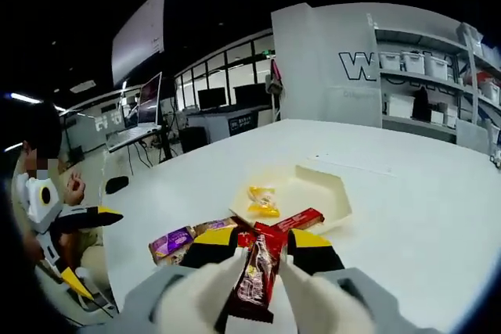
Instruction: Place the target food into the container with the food tongs after gripping and lifting it, then release it inside without dropping or visibly crushing the food.
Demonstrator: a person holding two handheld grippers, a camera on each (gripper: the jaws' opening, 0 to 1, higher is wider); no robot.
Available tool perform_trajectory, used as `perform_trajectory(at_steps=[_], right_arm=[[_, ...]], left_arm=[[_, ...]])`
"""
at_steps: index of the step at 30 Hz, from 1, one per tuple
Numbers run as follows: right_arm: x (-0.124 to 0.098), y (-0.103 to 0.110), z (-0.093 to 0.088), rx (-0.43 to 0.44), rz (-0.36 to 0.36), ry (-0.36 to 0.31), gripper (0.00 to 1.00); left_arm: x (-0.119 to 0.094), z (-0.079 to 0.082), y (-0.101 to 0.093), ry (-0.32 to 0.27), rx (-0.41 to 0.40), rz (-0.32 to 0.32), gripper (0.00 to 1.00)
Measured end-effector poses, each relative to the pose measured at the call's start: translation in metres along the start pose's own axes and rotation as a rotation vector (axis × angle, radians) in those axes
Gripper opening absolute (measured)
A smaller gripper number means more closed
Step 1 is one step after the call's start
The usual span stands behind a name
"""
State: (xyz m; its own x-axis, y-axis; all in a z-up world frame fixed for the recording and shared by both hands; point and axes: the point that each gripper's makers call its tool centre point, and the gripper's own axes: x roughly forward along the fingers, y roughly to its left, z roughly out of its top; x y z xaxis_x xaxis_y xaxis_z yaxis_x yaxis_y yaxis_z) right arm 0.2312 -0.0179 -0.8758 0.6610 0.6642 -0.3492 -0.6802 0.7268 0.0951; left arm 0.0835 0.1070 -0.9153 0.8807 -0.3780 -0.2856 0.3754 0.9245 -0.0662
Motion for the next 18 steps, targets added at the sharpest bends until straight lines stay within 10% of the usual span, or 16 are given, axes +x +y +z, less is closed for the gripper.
perform_trajectory(at_steps=[18], right_arm=[[0.023,-0.001,0.032,-0.040,0.016,-0.016,0.20]], left_arm=[[0.002,-0.002,0.007,0.007,-0.002,0.022,0.99]])
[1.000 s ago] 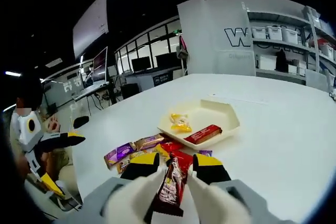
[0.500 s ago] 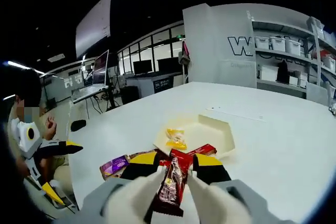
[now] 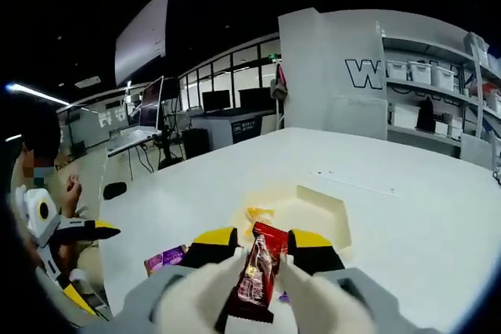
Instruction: Place the target food into the container with the food tongs after gripping and lifting it, then release it inside without dropping or visibly crushing the food.
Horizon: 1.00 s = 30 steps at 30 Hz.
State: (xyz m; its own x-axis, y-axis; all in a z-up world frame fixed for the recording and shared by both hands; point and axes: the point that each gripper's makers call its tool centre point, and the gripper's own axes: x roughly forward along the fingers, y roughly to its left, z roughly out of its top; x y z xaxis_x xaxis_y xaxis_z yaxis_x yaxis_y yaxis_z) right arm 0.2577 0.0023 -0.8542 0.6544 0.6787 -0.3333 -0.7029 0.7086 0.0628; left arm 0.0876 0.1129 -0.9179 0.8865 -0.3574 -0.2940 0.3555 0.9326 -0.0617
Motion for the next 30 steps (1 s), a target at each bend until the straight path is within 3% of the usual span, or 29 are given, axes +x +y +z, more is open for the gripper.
perform_trajectory(at_steps=[11,30], right_arm=[[0.011,0.000,0.015,-0.001,0.012,-0.012,0.20],[0.029,-0.022,0.071,-0.078,-0.023,-0.062,0.20]], left_arm=[[-0.006,-0.003,0.007,0.004,-0.008,0.014,0.99],[-0.011,0.001,0.013,0.002,0.000,0.021,0.99]])
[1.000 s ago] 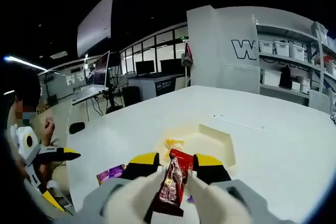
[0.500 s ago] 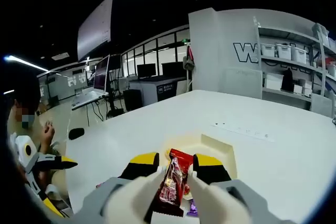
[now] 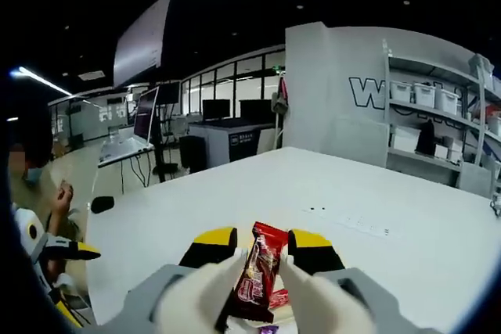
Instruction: Place the target food into the container with the food tongs after gripping and lifting it, then release it inside without dropping or visibly crushing the food.
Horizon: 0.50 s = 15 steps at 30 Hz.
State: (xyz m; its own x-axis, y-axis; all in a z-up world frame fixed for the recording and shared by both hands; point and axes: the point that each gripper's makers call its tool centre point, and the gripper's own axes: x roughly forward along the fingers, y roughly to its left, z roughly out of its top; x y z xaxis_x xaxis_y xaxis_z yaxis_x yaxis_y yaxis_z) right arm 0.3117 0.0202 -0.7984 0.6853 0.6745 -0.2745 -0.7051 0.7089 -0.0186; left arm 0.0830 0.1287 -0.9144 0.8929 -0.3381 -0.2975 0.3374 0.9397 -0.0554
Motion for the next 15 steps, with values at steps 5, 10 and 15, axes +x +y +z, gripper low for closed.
perform_trajectory(at_steps=[5,10,15], right_arm=[[0.004,-0.003,0.004,-0.009,-0.006,0.000,0.20],[0.009,-0.004,0.005,-0.019,-0.007,0.004,0.20],[0.013,-0.009,0.008,-0.008,-0.014,-0.002,0.20]], left_arm=[[-0.001,0.003,0.003,-0.005,0.004,0.005,0.99],[0.000,0.001,-0.001,0.012,0.014,-0.010,0.99],[0.000,0.004,-0.001,0.002,0.013,-0.011,0.99]])
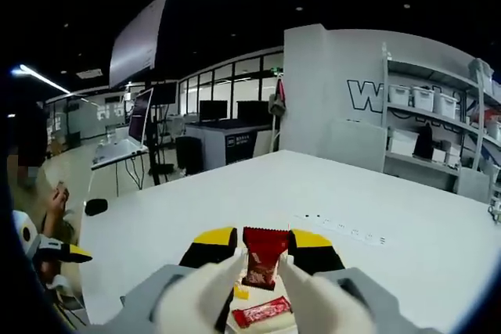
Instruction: Place the target food into the container with the food tongs after gripping and lifting it, then release it inside without dropping or visibly crushing the food.
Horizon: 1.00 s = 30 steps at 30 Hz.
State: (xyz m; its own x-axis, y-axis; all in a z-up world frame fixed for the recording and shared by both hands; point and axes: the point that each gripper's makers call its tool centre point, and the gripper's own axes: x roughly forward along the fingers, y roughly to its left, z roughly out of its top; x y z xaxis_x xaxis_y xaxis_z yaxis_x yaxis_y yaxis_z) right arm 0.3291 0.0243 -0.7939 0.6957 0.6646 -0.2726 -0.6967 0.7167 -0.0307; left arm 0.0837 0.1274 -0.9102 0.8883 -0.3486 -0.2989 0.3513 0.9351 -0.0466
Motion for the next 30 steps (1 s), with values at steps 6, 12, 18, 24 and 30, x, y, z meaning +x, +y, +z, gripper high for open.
perform_trajectory(at_steps=[6,12,18,24,30], right_arm=[[0.0024,0.0027,-0.0009,-0.002,0.004,0.003,0.20],[0.0043,0.0029,0.0054,0.004,0.006,-0.016,0.21],[0.0023,0.0046,0.0035,-0.005,0.004,-0.012,0.21],[-0.0027,0.0061,0.0058,0.000,0.009,-0.015,0.21],[-0.0055,0.0054,0.0071,-0.005,0.007,-0.016,0.21]], left_arm=[[-0.0019,0.0009,0.0046,0.000,0.000,0.007,0.99],[-0.0027,0.0007,0.0089,0.005,0.004,0.012,0.98],[-0.0037,0.0000,0.0091,0.001,-0.005,0.014,0.98],[-0.0036,0.0004,0.0053,0.004,0.001,0.005,0.98],[-0.0040,0.0031,0.0046,-0.003,0.003,0.004,0.98]])
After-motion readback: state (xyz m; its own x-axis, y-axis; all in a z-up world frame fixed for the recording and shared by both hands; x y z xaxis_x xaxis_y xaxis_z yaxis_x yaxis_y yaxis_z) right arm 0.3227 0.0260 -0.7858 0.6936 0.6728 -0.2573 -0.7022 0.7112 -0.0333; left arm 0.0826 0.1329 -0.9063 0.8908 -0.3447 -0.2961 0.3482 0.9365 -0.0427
